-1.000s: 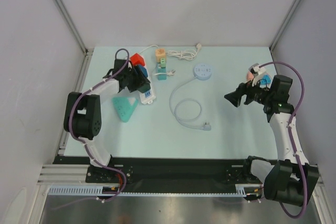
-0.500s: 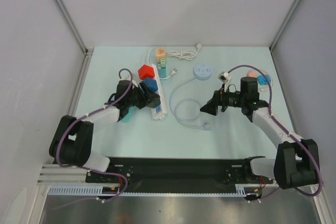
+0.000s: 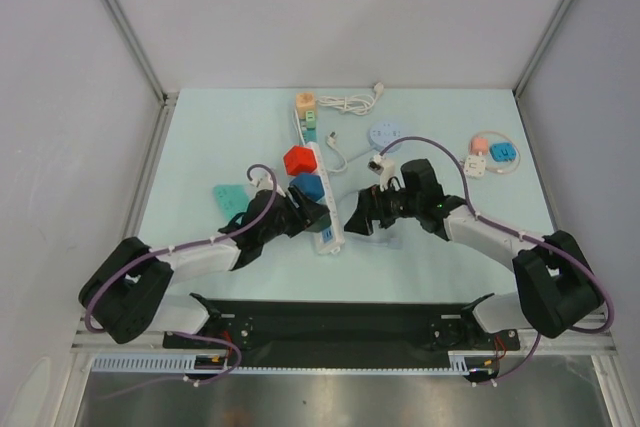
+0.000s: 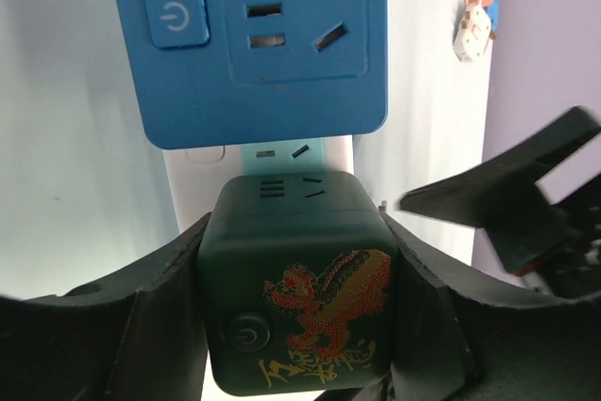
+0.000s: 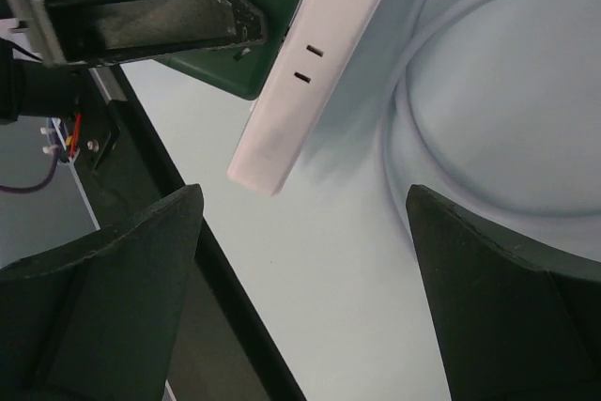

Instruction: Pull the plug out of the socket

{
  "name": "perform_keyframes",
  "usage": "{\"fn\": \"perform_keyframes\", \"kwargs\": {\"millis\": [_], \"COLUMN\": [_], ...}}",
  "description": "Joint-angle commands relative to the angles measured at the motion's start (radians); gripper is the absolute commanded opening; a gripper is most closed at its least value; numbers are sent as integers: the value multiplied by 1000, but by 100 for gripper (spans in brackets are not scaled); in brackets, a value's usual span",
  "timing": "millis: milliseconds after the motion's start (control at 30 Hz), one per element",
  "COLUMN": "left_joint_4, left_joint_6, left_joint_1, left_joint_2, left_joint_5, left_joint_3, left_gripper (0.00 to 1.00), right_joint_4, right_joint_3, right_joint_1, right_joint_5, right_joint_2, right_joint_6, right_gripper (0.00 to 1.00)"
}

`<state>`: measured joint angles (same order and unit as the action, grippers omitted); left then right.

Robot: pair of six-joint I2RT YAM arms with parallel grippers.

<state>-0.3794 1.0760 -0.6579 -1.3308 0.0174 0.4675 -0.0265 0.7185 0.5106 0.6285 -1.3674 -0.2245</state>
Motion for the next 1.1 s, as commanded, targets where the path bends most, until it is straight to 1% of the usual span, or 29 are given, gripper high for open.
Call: {"fn": "perform_keyframes", "kwargs": {"millis": [0, 267, 467, 500, 567, 600, 667, 700, 767, 867, 900, 967, 1000, 1033, 1067], "left_joint_4": [-237, -285, -338, -335, -335, -335, -339, -342, -342, -342, -340, -346, -346, -345, -340], "left_joint_6": [62, 171, 236, 239, 239, 242, 246, 248, 251, 251, 251, 251, 249, 246, 248], "left_joint_1": [-52, -141, -193, -200, -210, -212, -216, -217, -220, -221, -221, -221, -221, -223, -223], "left_joint_2": [82, 22, -50, -54, -68, -71, -77, -79, -79, -70, -68, -64, -64, -62, -62], "left_joint_5": [-141, -233, -280, -283, -295, -304, -309, -309, -310, -326, -332, -333, -333, -329, -327], "left_joint_3": [39, 68, 115, 125, 146, 151, 158, 161, 166, 161, 160, 157, 157, 158, 161], "left_gripper": [0, 0, 0, 0, 0, 0, 0, 0, 0, 0, 0, 0, 0, 0, 0], "right_joint_4": [-12, -3, 19, 22, 22, 54, 56, 59, 63, 73, 77, 80, 85, 85, 85], "right_joint_3": [48, 70, 88, 90, 98, 102, 102, 104, 107, 113, 117, 122, 124, 127, 128], "right_joint_1": [43, 71, 74, 74, 72, 74, 74, 74, 74, 74, 74, 72, 69, 63, 52], "right_joint_5": [-55, -49, -79, -81, -82, -79, -79, -79, -76, -61, -58, -53, -53, -49, -43], "right_joint_2": [-27, -65, -91, -94, -104, -108, -113, -117, -121, -131, -131, -131, -131, -131, -131], "right_joint_6": [-13, -36, -39, -35, -33, -35, -33, -33, -30, -27, -24, -12, -9, -3, -3], "right_gripper": [95, 92, 87, 84, 81, 78, 75, 71, 68, 61, 53, 40, 24, 15, 0]}}
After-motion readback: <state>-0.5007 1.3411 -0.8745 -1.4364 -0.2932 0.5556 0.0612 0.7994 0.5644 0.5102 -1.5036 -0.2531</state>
